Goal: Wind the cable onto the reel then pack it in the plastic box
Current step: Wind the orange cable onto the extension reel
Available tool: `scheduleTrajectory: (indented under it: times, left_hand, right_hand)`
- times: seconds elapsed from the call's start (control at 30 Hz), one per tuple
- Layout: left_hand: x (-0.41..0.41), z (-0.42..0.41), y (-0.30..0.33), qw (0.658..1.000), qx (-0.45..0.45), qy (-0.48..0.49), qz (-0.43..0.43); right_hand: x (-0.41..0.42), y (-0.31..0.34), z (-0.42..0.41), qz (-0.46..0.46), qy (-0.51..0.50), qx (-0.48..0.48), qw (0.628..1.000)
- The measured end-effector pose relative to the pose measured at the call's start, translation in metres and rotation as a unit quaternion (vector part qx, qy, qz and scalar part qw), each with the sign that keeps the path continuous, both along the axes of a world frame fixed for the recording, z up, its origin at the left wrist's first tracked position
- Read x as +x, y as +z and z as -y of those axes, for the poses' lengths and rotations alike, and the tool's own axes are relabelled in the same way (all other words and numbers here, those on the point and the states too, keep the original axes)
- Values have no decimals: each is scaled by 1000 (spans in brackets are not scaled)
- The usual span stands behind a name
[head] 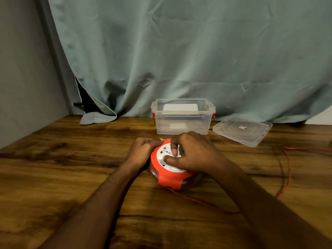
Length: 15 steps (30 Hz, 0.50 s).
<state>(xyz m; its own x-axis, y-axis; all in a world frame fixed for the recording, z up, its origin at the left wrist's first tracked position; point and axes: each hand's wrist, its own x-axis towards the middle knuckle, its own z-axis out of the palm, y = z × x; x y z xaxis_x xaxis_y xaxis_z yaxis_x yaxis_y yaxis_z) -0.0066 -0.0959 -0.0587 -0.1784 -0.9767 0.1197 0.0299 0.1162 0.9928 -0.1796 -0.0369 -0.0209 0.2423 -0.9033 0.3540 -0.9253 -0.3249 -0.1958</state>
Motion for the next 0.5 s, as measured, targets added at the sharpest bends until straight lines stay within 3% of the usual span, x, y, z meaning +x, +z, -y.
scheduleTrajectory:
  times: [0.17,0.33,0.5]
  left_hand:
    - [-1,-1,1,1000,-1,2,0]
    - [-1,1,-1,1000,0,2,5]
    - [-1,4,-4,1000,-1,4,8]
  right_hand:
    - [-15,8,-5,48,22,13,999]
    - [-30,14,-4,35,58,104,992]
    - [-30,13,-3,53,74,121,988]
